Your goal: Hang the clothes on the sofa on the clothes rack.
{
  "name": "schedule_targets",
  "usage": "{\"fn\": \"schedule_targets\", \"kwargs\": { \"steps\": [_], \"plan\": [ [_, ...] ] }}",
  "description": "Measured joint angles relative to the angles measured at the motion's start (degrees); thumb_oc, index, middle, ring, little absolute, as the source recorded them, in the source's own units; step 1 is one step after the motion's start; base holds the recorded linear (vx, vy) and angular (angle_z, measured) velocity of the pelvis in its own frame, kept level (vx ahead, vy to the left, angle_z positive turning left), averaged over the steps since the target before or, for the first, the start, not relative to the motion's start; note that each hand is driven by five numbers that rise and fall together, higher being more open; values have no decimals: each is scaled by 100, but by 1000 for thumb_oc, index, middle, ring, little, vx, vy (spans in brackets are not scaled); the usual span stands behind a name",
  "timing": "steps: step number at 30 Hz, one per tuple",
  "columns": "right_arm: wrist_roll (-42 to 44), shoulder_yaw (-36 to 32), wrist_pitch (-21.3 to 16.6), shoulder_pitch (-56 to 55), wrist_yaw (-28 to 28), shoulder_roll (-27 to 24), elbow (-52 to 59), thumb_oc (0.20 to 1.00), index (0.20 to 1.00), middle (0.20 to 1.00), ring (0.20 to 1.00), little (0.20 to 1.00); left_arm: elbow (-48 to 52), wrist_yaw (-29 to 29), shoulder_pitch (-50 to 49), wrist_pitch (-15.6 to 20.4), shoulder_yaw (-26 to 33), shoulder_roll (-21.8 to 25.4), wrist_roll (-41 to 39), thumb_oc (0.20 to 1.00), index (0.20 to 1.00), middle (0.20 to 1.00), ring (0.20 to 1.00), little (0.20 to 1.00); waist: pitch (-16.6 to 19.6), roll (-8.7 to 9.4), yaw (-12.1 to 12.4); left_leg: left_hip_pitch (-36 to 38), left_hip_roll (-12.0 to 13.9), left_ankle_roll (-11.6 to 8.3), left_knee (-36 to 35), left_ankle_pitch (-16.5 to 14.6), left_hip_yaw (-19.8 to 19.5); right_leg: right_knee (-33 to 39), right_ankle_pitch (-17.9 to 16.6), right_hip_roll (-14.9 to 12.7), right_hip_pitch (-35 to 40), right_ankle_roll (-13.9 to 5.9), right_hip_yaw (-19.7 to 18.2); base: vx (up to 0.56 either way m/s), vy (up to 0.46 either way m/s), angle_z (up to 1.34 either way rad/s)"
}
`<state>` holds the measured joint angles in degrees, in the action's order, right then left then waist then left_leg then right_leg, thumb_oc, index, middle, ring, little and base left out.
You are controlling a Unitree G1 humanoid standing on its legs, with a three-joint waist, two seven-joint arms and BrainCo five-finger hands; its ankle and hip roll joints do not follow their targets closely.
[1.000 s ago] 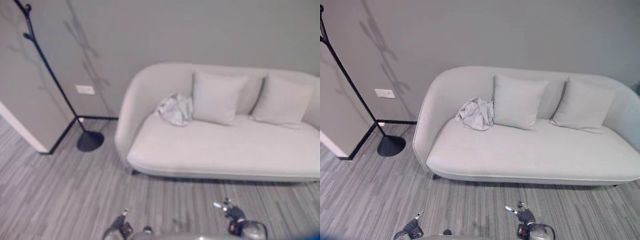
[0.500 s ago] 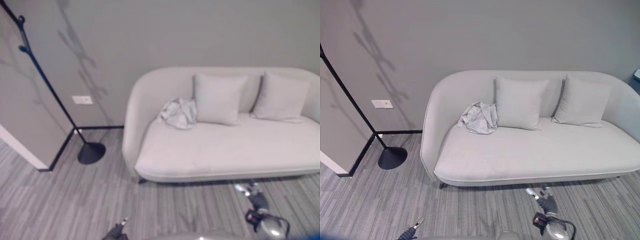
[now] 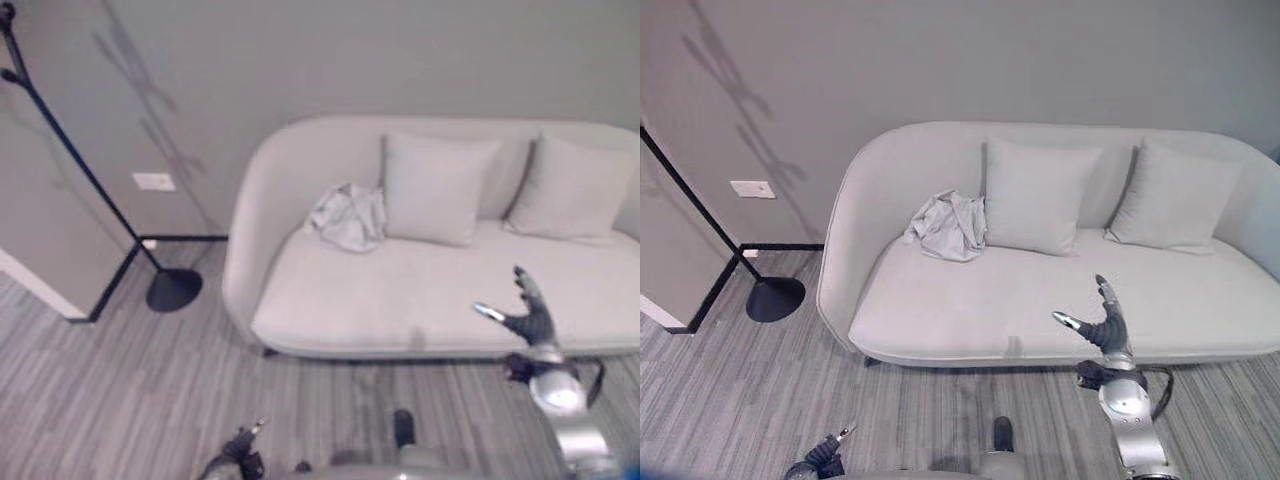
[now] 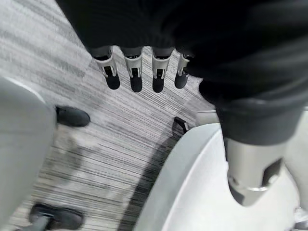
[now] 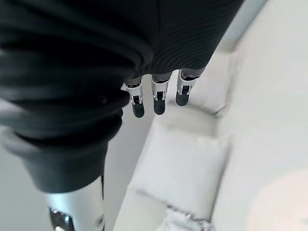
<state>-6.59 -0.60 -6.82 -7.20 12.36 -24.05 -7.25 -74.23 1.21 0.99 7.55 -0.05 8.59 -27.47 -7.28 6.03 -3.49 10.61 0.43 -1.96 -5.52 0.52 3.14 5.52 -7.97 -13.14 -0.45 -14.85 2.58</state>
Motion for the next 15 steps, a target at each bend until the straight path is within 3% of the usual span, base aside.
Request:
{"fn": "schedule_targets", "kwargs": {
  "steps": [2, 3, 4, 6, 8, 9, 10, 11, 12, 14, 15],
  "plan": [
    [-225, 16, 52, 69, 6, -266, -103, 1000, 1000, 1000, 1000, 1000, 33, 2, -30, 10, 18, -169, 10, 1000, 1000, 1000, 1000, 1000, -62, -312, 91, 127, 314, -113, 4, 10, -77, -7, -23, 293, 220, 27, 5, 354, -280, 34],
    [-442, 30, 116, 133, 6, -463, -167, 1000, 1000, 1000, 1000, 1000, 7, 19, -31, 7, 12, -254, 18, 1000, 1000, 1000, 1000, 1000, -104, -455, 56, 197, 441, -297, 2, -84, -211, -14, -46, 432, 344, 78, 0, 298, -313, 37],
    [-790, 73, 222, 193, 10, -873, -311, 1000, 1000, 1000, 1000, 1000, 26, 68, -51, 20, -1, -357, 67, 1000, 1000, 1000, 1000, 1000, -47, -592, 66, 272, 642, -393, 4, -123, -285, -53, 52, 621, 420, 404, 158, 277, -307, 43],
    [-1033, 57, 234, 317, 57, -1069, -431, 1000, 1000, 1000, 1000, 1000, 29, 76, -53, 57, 9, -378, 114, 1000, 1000, 1000, 1000, 1000, -38, -645, 85, 221, 841, -435, 5, -135, -376, -193, 156, 799, 425, 568, 270, 270, -313, 33],
    [-1261, 116, 244, 355, 176, -1158, -457, 1000, 1000, 1000, 1000, 1000, 208, 105, -119, 66, -11, -332, 103, 1000, 1000, 1000, 1000, 1000, 88, -614, 79, 29, 1108, -490, 45, -84, -603, -71, 136, 1057, 423, 710, 510, 172, -205, 42],
    [-1264, 211, 251, 388, 241, -1167, -491, 1000, 1000, 1000, 1000, 1000, 259, 108, -124, 73, -12, -311, 59, 1000, 1000, 1000, 1000, 1000, 105, -585, 100, -68, 1152, -634, 126, 0, -641, -35, 185, 1111, 416, 804, 553, 159, -191, 29],
    [-1276, 293, 247, 408, 243, -1156, -496, 1000, 1000, 1000, 1000, 1000, 311, 110, -106, 81, -10, -276, -1, 1000, 1000, 1000, 1000, 1000, 117, -504, 81, -78, 1157, -696, 148, 36, -707, -36, 103, 1107, 392, 838, 589, 154, -195, 32],
    [-1375, 524, 228, 550, 332, -1096, -625, 1000, 1000, 1000, 1000, 1000, 409, 119, -106, 116, -12, -293, -132, 1000, 1000, 1000, 1000, 1000, 104, -420, 168, -335, 1132, -728, 512, 70, -881, -4, 173, 1152, 410, 1000, 660, 99, -125, 29],
    [-1389, 659, 214, 572, 348, -1062, -617, 1000, 1000, 1000, 1000, 1000, 471, 129, -90, 143, -11, -236, -142, 1000, 1000, 1000, 1000, 1000, 104, -355, 266, -470, 1090, -829, 734, 131, -933, -14, 132, 1127, 419, 1036, 683, 99, -121, 36],
    [-1489, 780, 149, 646, 379, -978, -615, 1000, 1000, 1000, 1000, 1000, 595, 167, -109, 179, -33, -269, -145, 1000, 1000, 1000, 1000, 1000, 83, -350, 352, -732, 1038, -933, 1095, 200, -1053, -2, 150, 1081, 452, 1091, 792, 164, -61, 41],
    [-1529, 815, 139, 656, 507, -904, -680, 1000, 1000, 1000, 1000, 1000, 626, 196, -3, 271, -51, -300, -198, 1000, 1000, 1000, 1000, 1000, -13, -233, 396, -1238, 934, -1039, 1685, 176, -1007, 11, 253, 947, 457, 1250, 961, 173, 41, 75]
  ]
}}
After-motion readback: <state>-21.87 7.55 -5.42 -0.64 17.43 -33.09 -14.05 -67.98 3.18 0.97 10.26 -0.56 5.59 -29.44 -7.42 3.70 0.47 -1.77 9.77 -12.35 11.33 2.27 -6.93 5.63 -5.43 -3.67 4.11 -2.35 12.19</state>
